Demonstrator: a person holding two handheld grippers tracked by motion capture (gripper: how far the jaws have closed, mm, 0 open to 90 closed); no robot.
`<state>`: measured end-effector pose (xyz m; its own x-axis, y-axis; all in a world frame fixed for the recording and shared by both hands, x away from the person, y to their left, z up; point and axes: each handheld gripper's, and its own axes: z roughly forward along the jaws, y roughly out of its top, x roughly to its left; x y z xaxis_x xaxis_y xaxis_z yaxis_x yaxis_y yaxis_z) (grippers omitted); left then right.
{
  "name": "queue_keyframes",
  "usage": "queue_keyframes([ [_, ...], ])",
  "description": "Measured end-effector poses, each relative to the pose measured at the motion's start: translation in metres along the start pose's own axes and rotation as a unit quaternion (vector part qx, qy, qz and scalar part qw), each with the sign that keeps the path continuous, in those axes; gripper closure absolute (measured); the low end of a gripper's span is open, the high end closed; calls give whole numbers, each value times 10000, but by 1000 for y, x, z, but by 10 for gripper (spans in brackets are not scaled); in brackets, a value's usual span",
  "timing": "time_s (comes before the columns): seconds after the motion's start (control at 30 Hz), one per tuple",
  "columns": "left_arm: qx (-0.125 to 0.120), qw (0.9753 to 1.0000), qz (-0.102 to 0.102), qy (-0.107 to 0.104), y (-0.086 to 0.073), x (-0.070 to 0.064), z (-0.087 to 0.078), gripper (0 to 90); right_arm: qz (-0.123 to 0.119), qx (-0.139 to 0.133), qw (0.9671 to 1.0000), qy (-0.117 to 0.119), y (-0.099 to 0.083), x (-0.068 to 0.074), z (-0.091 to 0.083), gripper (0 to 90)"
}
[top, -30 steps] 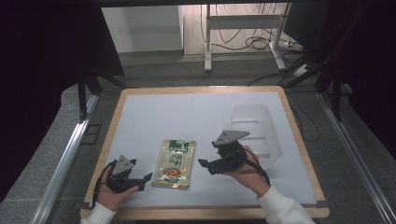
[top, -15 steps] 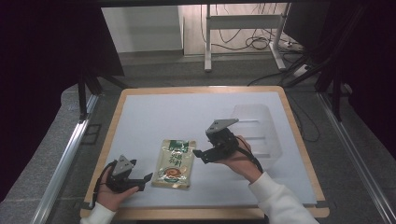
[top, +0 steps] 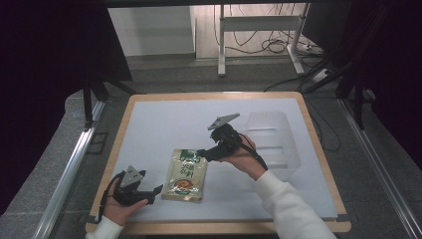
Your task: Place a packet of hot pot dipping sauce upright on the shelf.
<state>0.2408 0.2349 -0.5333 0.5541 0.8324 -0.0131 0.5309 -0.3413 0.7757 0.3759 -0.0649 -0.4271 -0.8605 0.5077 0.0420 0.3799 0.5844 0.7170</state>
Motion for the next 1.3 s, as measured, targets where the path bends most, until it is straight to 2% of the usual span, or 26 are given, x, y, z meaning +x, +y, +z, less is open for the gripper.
queue_keyframes([
  [0.23,-25,10000,9,-12,0,0,0,168,80,251,9997,14,9,-7,23,210],
  [0.43,-31,10000,15,-7,0,0,0,168,75,582,9983,34,11,-16,45,215],
  [0.6,-38,10000,7,-10,0,0,-1,168,243,781,9966,77,10,-23,60,216],
  [0.93,-27,10000,-3,-4,0,0,0,168,334,1001,9943,146,5,-30,78,231],
  [1.1,-25,10000,5,-12,0,0,0,168,380,1203,9918,199,2,-33,90,264],
  [1.3,-21,10000,6,-17,0,0,0,168,442,1417,9882,369,-2,-37,101,289],
])
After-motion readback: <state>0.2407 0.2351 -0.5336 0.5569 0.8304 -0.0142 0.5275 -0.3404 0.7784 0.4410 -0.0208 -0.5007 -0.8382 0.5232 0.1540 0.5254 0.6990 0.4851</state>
